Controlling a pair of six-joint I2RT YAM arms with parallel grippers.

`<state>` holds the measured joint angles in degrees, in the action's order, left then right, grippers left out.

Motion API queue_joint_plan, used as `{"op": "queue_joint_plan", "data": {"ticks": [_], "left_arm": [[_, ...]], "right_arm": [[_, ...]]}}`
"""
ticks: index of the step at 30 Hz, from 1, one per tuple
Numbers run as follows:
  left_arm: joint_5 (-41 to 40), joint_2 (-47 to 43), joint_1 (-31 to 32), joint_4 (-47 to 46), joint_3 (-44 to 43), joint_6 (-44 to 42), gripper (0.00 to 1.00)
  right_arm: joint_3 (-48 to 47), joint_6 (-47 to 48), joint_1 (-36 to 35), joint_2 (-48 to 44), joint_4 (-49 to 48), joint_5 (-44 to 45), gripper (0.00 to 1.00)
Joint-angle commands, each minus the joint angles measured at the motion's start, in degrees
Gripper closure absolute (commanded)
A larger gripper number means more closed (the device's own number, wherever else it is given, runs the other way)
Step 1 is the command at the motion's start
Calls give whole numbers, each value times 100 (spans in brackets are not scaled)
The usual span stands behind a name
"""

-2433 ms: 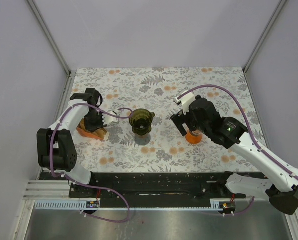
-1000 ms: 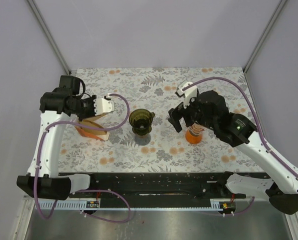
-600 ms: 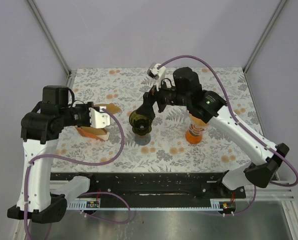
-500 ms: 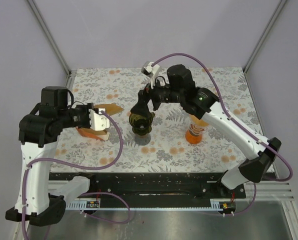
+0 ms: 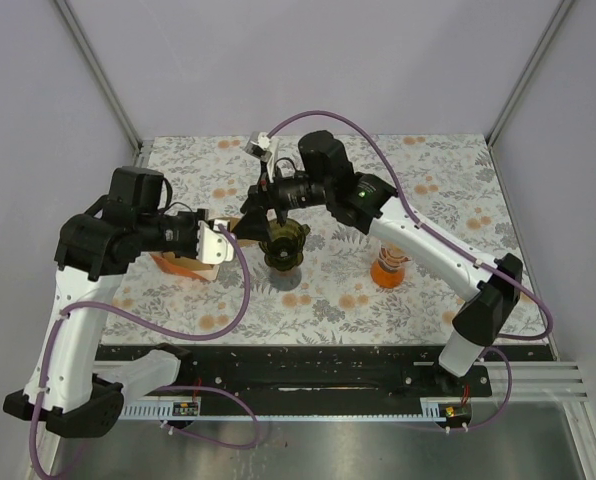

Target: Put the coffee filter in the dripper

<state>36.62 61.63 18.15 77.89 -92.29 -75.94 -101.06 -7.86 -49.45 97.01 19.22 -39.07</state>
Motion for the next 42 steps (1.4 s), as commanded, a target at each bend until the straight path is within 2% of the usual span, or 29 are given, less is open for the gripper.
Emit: {"op": "queue_joint_plan", "data": {"ticks": [1,4,10,13,15,17,18,21,23,25,27,30,32,34,38,42], "left_arm": [[267,7,118,1079,-114,18,100],[249,25,171,1079,-87,36,100],[249,-1,206,1079,-96,44,100],[258,7,215,1079,-61,62,100],[284,-10,215,1079,-52,53,100],[284,-10,215,1079,-35,62,100],[275,-19,215,1071,-52,79,100],[179,-63,215,467,-26,858,99],[-57,-80,206,-226,-26,1754,82],[-338,-89,206,-1008,-26,2843,70],[-637,-72,206,-1695,-61,4011,50],[-1182,-10,206,-2426,-236,5445,35],[-1368,34,206,-2664,-359,6272,35],[-1403,51,198,-2840,-395,6800,31],[-1895,165,206,-3095,-395,7987,30],[-1843,236,206,-3297,-290,8954,18]], "right_arm": [[-187,-102,-108,90,-235,-146,13],[-213,-111,-100,160,-209,-39,23],[-274,-76,-100,301,-85,22,49],[-274,-102,-108,310,-59,5,76],[-274,-67,-100,292,-15,13,84],[-231,-32,-100,231,29,127,97],[-178,-6,-100,170,38,241,100],[24,30,-108,-102,55,881,100],[191,39,-100,-339,47,1504,100],[366,39,-108,-568,3,2103,100],[551,21,-109,-814,-85,2499,100],[771,39,-144,-1131,-156,3114,100],[868,56,-188,-1307,-147,3684,100],[956,4,-231,-1448,-147,4456,100],[1166,-67,-372,-1598,-400,5469,100],[1229,-14,-591,-1572,-656,6164,100]]}}
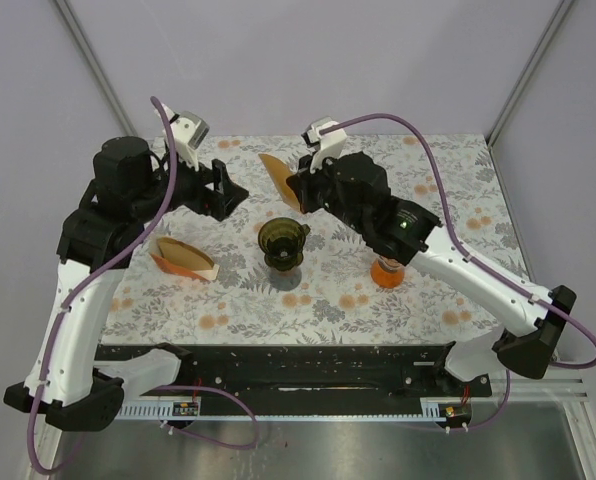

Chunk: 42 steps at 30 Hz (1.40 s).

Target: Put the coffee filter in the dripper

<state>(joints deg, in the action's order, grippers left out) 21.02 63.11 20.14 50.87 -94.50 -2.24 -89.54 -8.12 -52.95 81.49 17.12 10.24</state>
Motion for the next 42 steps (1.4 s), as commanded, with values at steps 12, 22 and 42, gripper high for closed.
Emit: {"op": "queue_joint_plan", "data": {"ticks": [12,22,42], "left_arm": [[-343,579,-1,-895,256,3510,18],[-151,843,-1,-912,634,3801,46],[-764,940,-1,-60,468,2115,100]], "right_arm": [[-257,1066,-1077,525,-675,2754,100],[-345,1418,-1253,727,-711,3045,100],[23,2227,-1148,404,-930,3504,100]]}}
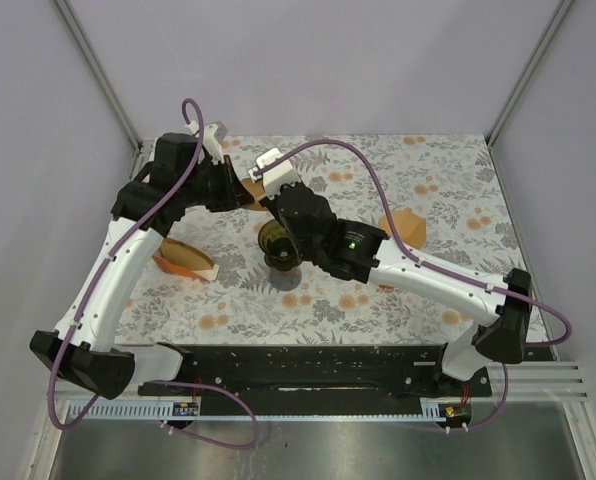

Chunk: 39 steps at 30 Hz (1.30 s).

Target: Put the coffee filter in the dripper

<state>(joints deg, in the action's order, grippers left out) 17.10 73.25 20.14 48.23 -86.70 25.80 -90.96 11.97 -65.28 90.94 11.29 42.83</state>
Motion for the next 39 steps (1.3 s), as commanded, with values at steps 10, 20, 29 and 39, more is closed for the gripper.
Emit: {"op": "queue_joint_plan", "data": {"ticks": [10,20,29,39], "left_arm": [[-865,-478,463,135,-357,-1279,100],[-1605,-628,886,161,-357,-1921,100],[-1684,-681,886,134,-340,-2193,100],[-2185,-734,886,178,-111,-2684,100]], "right_arm": [[44,-115,322,-551,470,-2243,62],[-388,-370,507,-111,910,-2278,49],[-186,-704,656,-146,1007,-2192,79],[43,-828,990,-603,1235,-1742,100]]}}
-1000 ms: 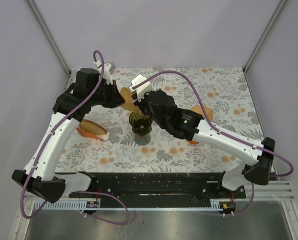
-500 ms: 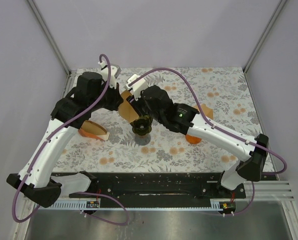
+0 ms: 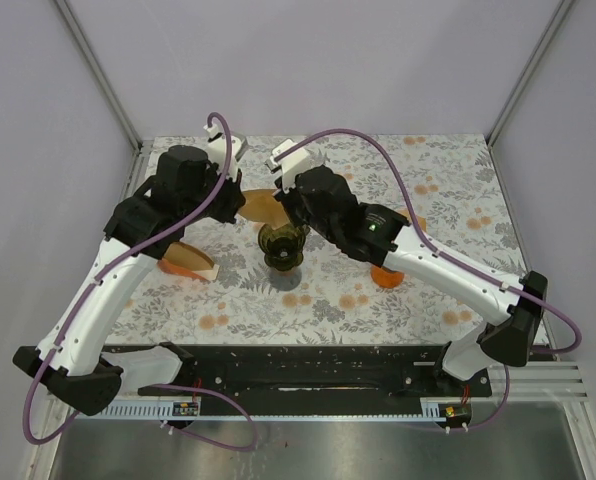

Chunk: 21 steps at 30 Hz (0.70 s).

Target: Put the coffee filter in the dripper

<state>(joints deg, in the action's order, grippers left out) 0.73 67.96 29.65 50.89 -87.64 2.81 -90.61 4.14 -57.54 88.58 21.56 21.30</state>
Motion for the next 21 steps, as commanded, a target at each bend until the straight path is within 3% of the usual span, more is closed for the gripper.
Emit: {"op": "queue_joint_plan", "data": {"ticks": [1,3,7,10,16,21], "left_arm": [[-539,-196,-65,-88,-17,-412,100],[-434,-187,-65,-80,-26,-439,100],[101,-187,-56,-71,-122,-378,58],[296,-187,-64,25,-350,-360,41],[629,-354,-65,175,-754,-307,19],[718,-389,-73,272,-896,-114,15]], "right_arm": [[-18,-54,217,-376,269,323,100],[-114,-89,234,-332,453,69,100],[-518,-273,234,-96,980,-432,100],[-765,-379,234,37,1446,-670,100],[-1555,-774,269,361,2851,-916,100],[-1759,-950,348,468,3381,-1215,100]]}}
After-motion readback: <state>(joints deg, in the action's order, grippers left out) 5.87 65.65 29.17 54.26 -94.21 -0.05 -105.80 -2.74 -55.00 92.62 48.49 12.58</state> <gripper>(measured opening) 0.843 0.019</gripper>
